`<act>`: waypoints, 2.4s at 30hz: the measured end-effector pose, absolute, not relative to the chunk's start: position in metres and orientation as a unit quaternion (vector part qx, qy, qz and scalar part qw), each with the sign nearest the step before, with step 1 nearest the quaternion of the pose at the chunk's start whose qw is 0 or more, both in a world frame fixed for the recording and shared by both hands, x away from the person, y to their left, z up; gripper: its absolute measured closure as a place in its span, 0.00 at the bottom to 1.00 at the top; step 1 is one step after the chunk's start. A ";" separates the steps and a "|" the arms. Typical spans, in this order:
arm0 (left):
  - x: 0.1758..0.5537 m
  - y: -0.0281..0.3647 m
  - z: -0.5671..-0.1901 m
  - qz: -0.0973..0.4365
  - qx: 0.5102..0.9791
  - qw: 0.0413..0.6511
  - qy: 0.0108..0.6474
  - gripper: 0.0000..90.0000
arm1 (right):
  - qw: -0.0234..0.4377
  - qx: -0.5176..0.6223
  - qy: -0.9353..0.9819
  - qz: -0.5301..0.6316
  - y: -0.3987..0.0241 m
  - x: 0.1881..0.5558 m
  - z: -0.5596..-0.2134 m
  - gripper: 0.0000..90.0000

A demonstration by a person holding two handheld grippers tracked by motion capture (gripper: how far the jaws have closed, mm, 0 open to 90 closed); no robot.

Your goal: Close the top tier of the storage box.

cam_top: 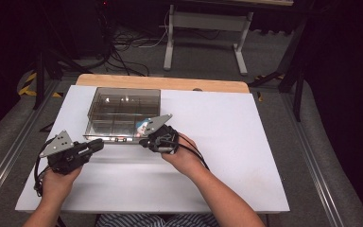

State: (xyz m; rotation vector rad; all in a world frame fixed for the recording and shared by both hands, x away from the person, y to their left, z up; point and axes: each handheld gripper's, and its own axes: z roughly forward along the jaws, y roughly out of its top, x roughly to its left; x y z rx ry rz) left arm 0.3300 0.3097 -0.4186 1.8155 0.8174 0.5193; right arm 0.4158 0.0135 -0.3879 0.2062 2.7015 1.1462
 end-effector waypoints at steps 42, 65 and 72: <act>0.351 0.309 -0.432 0.236 0.736 0.451 0.445 0.98 | 0.153 0.124 0.899 0.392 0.038 0.424 -0.411 1.00; 0.351 0.310 -0.432 0.232 0.737 0.458 0.439 0.95 | 0.161 0.137 0.894 0.395 0.043 0.438 -0.412 1.00; 0.351 0.310 -0.432 0.232 0.737 0.459 0.438 0.95 | 0.156 0.138 0.894 0.397 0.043 0.441 -0.412 1.00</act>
